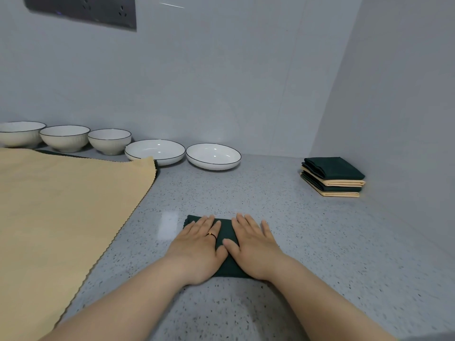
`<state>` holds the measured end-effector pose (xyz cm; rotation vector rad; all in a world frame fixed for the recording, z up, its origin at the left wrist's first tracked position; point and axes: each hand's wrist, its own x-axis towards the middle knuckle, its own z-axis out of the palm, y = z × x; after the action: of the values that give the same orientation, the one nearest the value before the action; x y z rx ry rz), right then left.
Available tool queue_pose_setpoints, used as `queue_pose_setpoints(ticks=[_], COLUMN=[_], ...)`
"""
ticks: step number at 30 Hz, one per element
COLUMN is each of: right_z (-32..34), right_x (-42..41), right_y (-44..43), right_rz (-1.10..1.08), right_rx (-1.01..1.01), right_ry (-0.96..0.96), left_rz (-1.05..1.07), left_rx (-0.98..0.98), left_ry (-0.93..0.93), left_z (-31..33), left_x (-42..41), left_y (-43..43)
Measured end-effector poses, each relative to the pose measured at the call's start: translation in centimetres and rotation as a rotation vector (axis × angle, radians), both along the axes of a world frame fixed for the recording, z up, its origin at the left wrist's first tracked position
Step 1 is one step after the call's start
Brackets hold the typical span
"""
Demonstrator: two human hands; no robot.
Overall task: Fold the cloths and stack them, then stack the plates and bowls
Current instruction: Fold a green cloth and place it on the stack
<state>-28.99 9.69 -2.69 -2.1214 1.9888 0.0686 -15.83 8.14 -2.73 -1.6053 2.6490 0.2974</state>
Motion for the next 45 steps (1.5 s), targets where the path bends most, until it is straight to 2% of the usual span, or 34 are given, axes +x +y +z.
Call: queue_pose_setpoints(ticks=[5, 9, 14, 19, 23, 27, 29, 33, 35, 38, 42, 45], right_z=[0.0, 0.2, 0.6, 0.5, 0.3, 0.0, 0.3, 2.8, 4.2, 6.1, 7.3, 7.3], right_x=[-0.1, -0.7, -1.4, -2.1, -2.1, -2.2, -2.3, -2.9, -3.5, -3.8, -5.3, -7.2], right_y=[0.9, 1.9, 2.8, 2.6, 2.8, 2.8, 2.7, 2.8, 2.8, 3.0, 3.1, 3.1], right_rz=[0.03, 0.106, 0.148, 0.053, 0.008, -0.006, -0.036, -0.108, -0.076, 0.012, -0.028, -0.098], right_rx=[-0.023, -0.033, -0.106, -0.145, -0.179, -0.172, -0.12, 0.017, 0.099, 0.197, 0.089, -0.037], right_ry=[-0.058, -0.135, -0.183, -0.261, -0.362, -0.451, -0.59, -0.965, -0.971, -0.851, -0.972, -1.147], left_rz=[-0.015, 0.018, 0.051, 0.05, 0.089, 0.066, 0.029, -0.034, -0.063, -0.088, -0.03, 0.03], left_rx=[-0.053, -0.126, 0.087, 0.295, 0.337, 0.269, 0.257, 0.365, 0.416, 0.433, 0.507, 0.635], left_ry=[-0.049, -0.014, -0.093, -0.024, 0.177, 0.32, 0.368, 0.497, 0.557, 0.622, 0.79, 1.058], left_z=[0.8, 2.1, 3.5, 4.1, 3.1, 3.0, 3.3, 4.3, 4.9, 5.9, 6.9, 6.3], left_x=[0.1, -0.1, 0.0, 0.2, 0.9, 1.1, 1.3, 1.7, 1.7, 1.0, 0.6, 0.3], left_y=[0.6, -0.4, -2.2, -2.9, -3.0, -2.5, -2.1, -1.4, -1.1, -1.0, -1.3, -2.0])
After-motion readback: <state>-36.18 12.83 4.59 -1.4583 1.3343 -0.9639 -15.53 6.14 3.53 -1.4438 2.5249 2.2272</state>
